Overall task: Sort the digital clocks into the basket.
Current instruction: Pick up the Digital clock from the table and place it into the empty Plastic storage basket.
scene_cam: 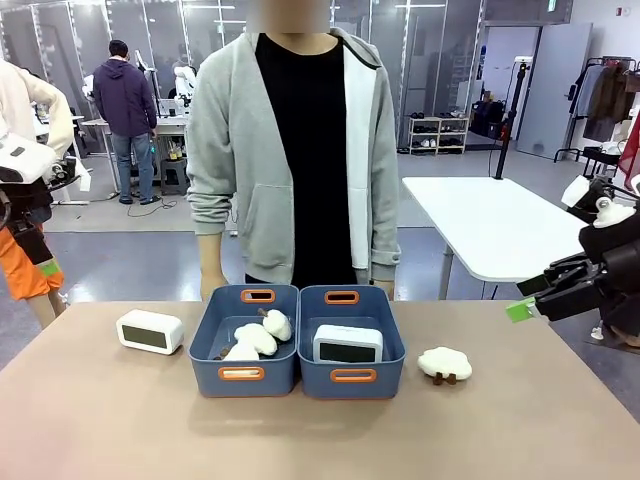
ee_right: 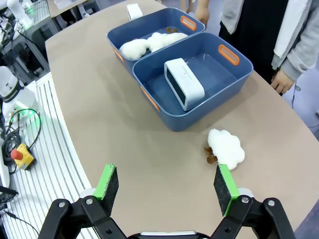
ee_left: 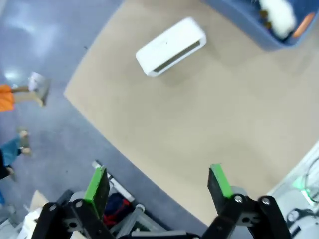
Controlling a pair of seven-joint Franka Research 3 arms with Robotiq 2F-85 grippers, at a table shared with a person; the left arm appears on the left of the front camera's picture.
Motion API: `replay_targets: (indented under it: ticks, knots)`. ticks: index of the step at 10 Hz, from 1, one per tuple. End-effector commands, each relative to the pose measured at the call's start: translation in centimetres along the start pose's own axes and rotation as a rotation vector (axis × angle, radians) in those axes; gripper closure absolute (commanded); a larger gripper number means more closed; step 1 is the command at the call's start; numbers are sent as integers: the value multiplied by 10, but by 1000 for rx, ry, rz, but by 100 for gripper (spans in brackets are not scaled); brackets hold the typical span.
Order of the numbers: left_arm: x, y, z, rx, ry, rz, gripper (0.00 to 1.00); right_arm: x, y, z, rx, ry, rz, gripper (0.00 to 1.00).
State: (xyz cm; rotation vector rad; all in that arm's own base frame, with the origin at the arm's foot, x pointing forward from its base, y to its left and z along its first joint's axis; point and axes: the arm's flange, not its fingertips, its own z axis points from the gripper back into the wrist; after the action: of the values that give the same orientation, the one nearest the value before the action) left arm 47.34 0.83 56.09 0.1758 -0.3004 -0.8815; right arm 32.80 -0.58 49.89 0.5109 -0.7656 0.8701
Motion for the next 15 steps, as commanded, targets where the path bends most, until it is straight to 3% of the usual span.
replay_targets:
  ticks: [1, 2, 5, 9, 15]
  knots:
    - [9, -12, 4, 107, -192, -345, 0, 0, 0, -1, -2, 2, 3, 3]
    - [26, -11, -25, 92, -301, -557, 0, 0, 0, -1, -2, 2, 3, 3]
    - [68, -21, -76, -73, -482, -801, 0, 0, 0, -1, -2, 2, 3, 3]
    - [91, -23, -128, -214, -288, -925, 0, 0, 0, -1, -2, 2, 3, 3]
    - [109, 3, -193, -183, -128, -890, 0, 0, 0, -1, -2, 2, 3, 3]
